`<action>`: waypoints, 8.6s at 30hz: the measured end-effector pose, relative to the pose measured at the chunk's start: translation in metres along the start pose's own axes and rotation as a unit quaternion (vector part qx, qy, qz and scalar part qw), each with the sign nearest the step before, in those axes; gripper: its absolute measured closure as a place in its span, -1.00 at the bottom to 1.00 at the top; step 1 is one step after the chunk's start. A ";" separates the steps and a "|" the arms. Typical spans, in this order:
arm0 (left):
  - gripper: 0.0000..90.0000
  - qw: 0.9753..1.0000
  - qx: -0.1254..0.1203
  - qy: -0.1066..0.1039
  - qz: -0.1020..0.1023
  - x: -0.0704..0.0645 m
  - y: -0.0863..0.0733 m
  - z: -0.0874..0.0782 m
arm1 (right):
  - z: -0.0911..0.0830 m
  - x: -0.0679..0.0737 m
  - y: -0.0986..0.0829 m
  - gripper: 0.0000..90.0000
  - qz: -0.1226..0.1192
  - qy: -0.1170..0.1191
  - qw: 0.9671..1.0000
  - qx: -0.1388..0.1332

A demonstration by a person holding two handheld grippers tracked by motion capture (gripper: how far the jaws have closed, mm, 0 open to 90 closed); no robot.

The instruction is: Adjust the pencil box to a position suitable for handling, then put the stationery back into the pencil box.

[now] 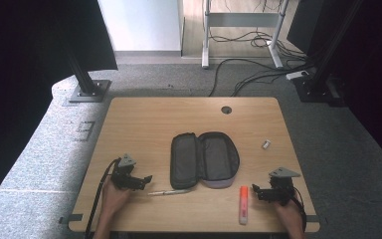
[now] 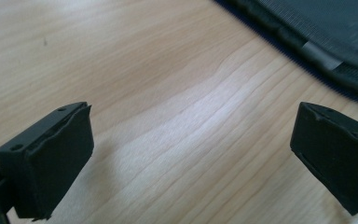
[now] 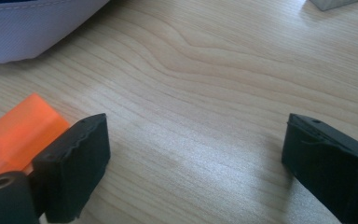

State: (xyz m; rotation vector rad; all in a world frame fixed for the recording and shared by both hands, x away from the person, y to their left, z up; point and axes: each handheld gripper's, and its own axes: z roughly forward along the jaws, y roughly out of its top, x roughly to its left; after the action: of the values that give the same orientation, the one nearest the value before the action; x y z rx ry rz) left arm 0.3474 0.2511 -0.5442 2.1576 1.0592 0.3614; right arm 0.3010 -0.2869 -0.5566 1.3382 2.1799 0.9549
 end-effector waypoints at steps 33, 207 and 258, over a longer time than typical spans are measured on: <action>-1.00 0.999 0.024 0.034 -0.006 0.000 -0.002 0.004 | -0.009 -0.011 0.015 -0.88 0.013 0.010 1.000 -0.001; -0.99 0.999 0.023 0.034 -0.006 -0.001 -0.002 0.004 | 0.026 -0.031 0.125 0.60 0.004 0.022 0.998 -0.053; -0.99 0.999 0.023 0.032 -0.002 -0.001 -0.002 0.004 | 0.055 0.062 0.151 0.60 -0.096 0.098 0.989 -0.052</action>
State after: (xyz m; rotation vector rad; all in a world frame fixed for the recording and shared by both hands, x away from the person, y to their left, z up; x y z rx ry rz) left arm 0.3473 0.2494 -0.5482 2.1979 1.1172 0.4107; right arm 0.4008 -0.1666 -0.4829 1.0035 2.3168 1.1460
